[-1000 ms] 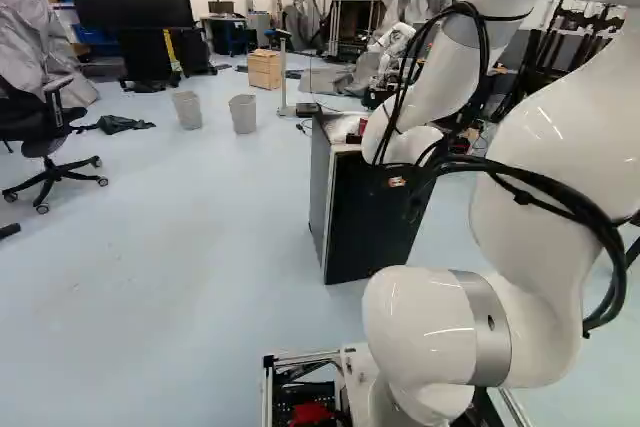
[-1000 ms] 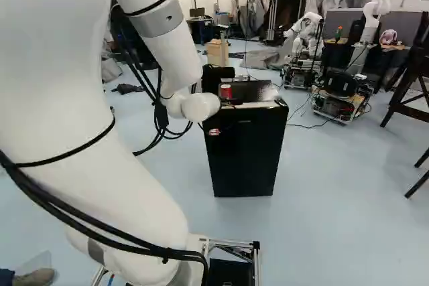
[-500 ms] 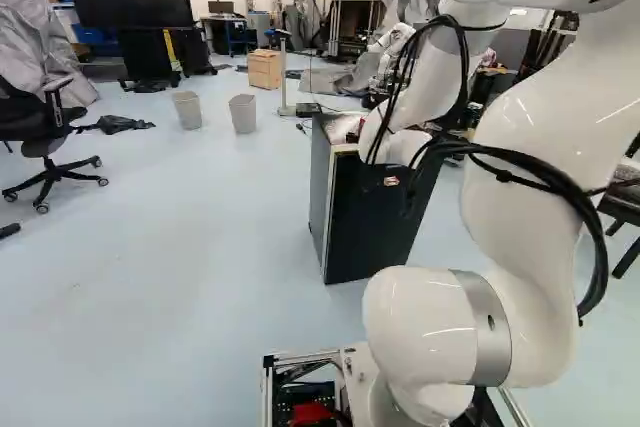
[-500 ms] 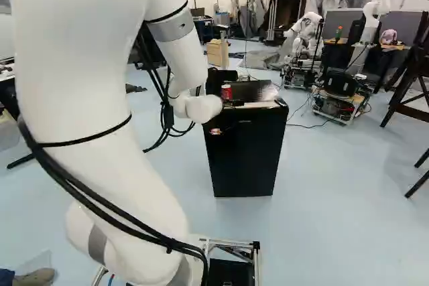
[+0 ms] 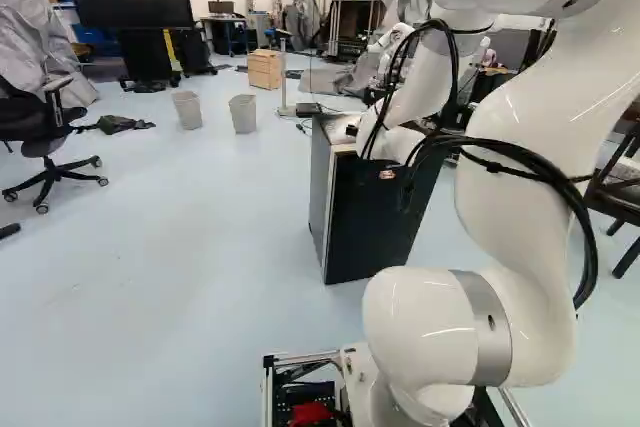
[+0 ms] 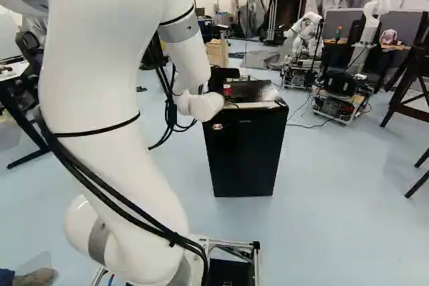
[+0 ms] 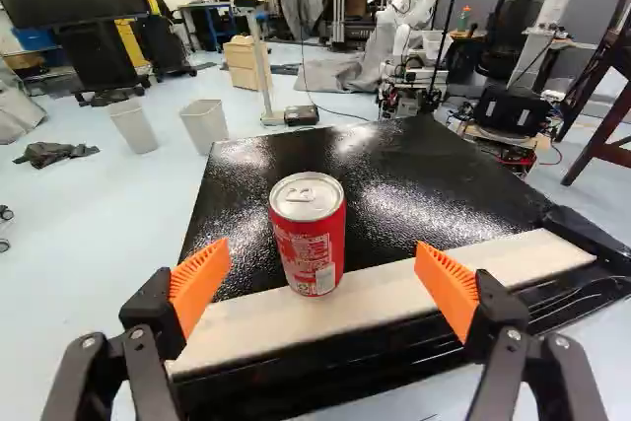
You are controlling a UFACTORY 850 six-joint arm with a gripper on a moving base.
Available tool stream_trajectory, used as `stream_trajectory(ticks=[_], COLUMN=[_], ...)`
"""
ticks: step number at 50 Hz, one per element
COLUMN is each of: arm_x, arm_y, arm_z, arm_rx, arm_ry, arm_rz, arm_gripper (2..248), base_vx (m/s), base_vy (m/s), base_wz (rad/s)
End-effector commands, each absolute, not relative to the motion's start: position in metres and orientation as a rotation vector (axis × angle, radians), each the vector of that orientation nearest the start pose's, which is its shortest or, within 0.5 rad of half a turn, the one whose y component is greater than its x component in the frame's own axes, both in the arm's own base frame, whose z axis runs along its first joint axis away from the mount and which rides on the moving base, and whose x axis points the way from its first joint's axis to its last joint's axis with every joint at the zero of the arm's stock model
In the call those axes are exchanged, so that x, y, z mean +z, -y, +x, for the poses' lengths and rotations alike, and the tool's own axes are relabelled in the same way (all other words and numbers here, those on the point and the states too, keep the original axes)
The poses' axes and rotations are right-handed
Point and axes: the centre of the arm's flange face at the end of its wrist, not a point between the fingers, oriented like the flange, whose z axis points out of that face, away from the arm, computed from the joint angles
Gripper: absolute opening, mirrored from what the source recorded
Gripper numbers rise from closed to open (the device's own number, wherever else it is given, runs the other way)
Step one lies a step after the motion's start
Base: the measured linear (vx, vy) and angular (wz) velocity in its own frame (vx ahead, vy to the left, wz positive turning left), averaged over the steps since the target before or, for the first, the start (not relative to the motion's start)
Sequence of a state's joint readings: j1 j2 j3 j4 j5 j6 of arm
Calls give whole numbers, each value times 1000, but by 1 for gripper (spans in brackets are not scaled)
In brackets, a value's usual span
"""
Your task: Grab a drink from the fridge
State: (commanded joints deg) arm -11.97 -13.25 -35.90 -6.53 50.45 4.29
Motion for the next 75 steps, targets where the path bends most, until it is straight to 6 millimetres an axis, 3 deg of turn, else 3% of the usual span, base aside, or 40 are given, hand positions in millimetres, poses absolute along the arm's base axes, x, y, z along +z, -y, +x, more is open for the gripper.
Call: stream_trajectory(ticks=[56,65,75], arm_x=[378,378,380], arm_y=[73,72,73], arm_z=[518,519,506], arm_rx=[-1909,-1909,-1904], arm_ry=[-115,-114,-123], arm_rz=[-2520,-2519,-2527], arm_gripper=[247,247,247], base_vx=[0,0,0], base_vy=[0,0,0], base_wz=[0,0,0])
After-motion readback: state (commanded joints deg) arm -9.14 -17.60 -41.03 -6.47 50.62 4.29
